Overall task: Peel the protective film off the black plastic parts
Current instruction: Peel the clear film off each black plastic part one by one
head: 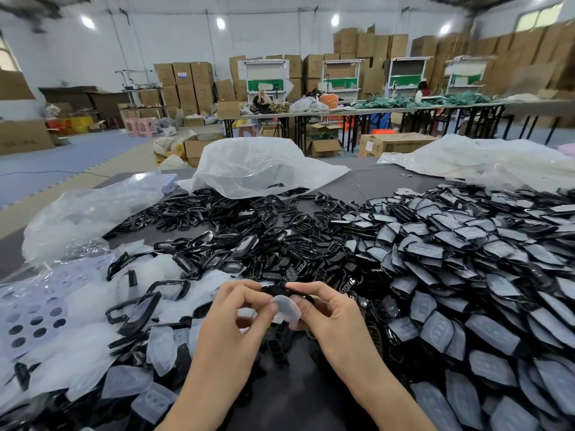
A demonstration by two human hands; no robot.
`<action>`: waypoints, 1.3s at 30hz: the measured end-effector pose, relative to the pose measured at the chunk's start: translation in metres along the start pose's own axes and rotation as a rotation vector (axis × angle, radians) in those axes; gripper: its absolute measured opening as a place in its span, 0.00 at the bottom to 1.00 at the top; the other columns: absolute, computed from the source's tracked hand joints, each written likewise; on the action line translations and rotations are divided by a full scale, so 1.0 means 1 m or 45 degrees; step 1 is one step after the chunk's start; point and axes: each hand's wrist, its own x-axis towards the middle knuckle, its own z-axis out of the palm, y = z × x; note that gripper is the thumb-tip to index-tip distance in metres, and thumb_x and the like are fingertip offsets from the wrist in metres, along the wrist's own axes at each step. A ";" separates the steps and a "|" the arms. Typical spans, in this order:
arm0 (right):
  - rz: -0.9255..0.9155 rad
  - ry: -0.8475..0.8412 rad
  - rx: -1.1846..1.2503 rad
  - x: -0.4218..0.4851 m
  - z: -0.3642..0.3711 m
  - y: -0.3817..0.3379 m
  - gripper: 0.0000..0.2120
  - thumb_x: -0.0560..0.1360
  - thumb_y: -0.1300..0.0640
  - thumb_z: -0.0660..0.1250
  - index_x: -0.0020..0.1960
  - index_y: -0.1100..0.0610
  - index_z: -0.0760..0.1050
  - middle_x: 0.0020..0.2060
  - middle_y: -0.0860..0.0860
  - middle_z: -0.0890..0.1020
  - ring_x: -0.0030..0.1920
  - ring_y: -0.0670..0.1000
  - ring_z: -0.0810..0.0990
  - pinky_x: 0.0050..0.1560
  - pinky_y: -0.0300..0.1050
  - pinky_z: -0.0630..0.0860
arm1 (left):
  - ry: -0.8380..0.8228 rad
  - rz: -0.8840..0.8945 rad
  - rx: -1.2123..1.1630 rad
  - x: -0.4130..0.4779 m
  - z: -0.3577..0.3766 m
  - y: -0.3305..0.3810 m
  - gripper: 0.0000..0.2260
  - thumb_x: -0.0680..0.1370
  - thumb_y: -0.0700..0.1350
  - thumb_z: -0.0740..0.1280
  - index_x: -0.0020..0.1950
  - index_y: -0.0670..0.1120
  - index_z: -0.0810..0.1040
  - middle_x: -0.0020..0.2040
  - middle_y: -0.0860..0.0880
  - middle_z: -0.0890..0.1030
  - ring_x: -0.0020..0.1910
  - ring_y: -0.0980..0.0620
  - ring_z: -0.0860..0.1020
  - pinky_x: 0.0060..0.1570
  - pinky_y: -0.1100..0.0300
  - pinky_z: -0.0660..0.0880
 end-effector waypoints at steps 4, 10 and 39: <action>-0.012 -0.042 0.074 0.001 0.003 0.002 0.07 0.76 0.56 0.71 0.52 0.47 0.85 0.42 0.55 0.87 0.45 0.50 0.85 0.49 0.41 0.81 | -0.010 -0.153 -0.182 0.001 0.001 -0.002 0.07 0.76 0.45 0.72 0.41 0.56 0.80 0.49 0.59 0.83 0.43 0.57 0.82 0.43 0.60 0.77; -0.010 -0.068 0.158 0.002 0.005 0.001 0.11 0.72 0.50 0.72 0.52 0.50 0.85 0.43 0.52 0.88 0.44 0.49 0.86 0.46 0.37 0.80 | 0.025 -0.196 -0.190 0.002 -0.002 -0.005 0.08 0.76 0.45 0.72 0.43 0.58 0.77 0.39 0.52 0.82 0.37 0.55 0.80 0.36 0.63 0.75; -0.022 0.064 0.172 0.004 0.002 0.008 0.06 0.71 0.54 0.74 0.47 0.53 0.85 0.35 0.57 0.86 0.35 0.51 0.84 0.38 0.38 0.80 | -0.205 -0.268 -0.582 0.000 -0.004 0.005 0.16 0.81 0.36 0.62 0.50 0.54 0.84 0.42 0.48 0.85 0.46 0.48 0.85 0.49 0.61 0.81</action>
